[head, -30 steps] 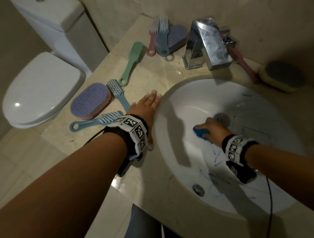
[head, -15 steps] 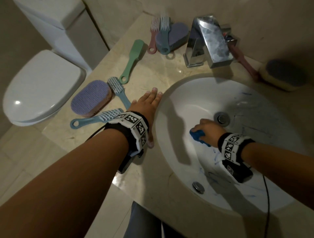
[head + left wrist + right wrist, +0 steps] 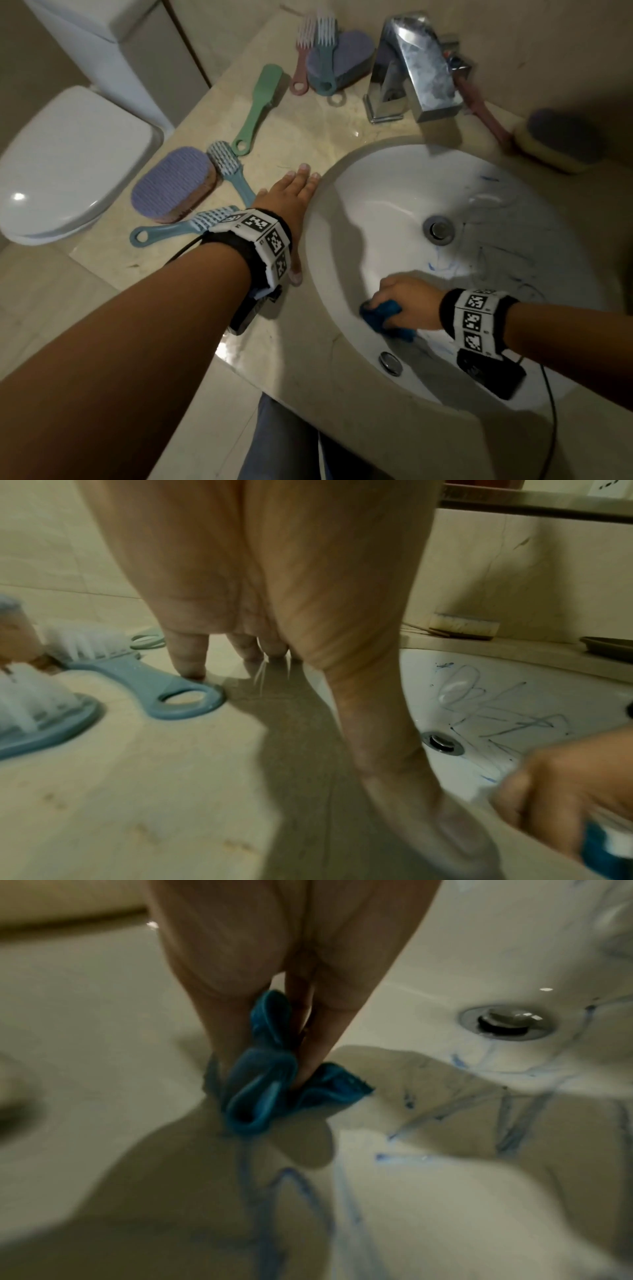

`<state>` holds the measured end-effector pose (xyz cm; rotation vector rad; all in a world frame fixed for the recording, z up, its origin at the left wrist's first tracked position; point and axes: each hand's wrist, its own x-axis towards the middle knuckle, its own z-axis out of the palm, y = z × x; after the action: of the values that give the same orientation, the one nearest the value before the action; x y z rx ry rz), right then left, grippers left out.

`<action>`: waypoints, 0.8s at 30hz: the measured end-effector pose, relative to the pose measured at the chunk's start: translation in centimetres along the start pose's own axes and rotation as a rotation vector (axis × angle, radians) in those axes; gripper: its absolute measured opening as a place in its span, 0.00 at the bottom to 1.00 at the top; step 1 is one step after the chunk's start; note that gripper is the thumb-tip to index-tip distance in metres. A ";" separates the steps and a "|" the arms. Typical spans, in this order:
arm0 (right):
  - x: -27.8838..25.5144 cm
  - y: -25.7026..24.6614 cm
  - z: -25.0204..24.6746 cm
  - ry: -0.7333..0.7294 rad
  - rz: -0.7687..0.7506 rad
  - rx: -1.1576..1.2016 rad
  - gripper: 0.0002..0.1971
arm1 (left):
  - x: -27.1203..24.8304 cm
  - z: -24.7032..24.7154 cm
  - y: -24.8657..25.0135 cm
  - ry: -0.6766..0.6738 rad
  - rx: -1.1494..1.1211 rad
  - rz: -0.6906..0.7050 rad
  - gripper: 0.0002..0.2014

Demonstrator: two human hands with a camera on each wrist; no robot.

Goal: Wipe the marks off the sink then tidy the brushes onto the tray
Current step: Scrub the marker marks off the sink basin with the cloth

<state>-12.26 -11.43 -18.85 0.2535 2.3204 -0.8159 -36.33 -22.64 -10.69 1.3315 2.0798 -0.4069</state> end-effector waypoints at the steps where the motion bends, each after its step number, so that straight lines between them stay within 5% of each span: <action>1: -0.8 -0.5 0.2 -0.063 -0.020 0.031 0.20 | 0.0 0.0 0.0 0.001 0.003 0.001 0.84; 5: -2.2 -0.2 0.5 -0.174 -0.049 0.025 0.18 | 0.1 0.1 0.0 0.006 0.014 -0.008 0.85; 10: 0.2 0.8 0.3 0.086 -0.004 0.039 0.19 | 0.0 0.1 0.0 0.005 0.016 -0.017 0.85; 16: -1.2 0.0 1.0 -0.092 -0.063 0.050 0.20 | 0.0 0.1 0.1 0.005 0.016 -0.014 0.85; 20: 1.6 2.0 -0.5 0.228 -0.045 -0.050 0.18 | 0.0 0.4 0.0 0.013 0.016 -0.013 0.84; 24: 4.2 7.8 -3.4 0.587 0.375 -0.017 0.08 | 0.0 0.5 0.1 0.018 0.017 -0.013 0.84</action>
<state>-14.28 -3.34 -23.40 1.0001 2.6792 -0.5795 -36.04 -22.88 -11.08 1.3368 2.1051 -0.4201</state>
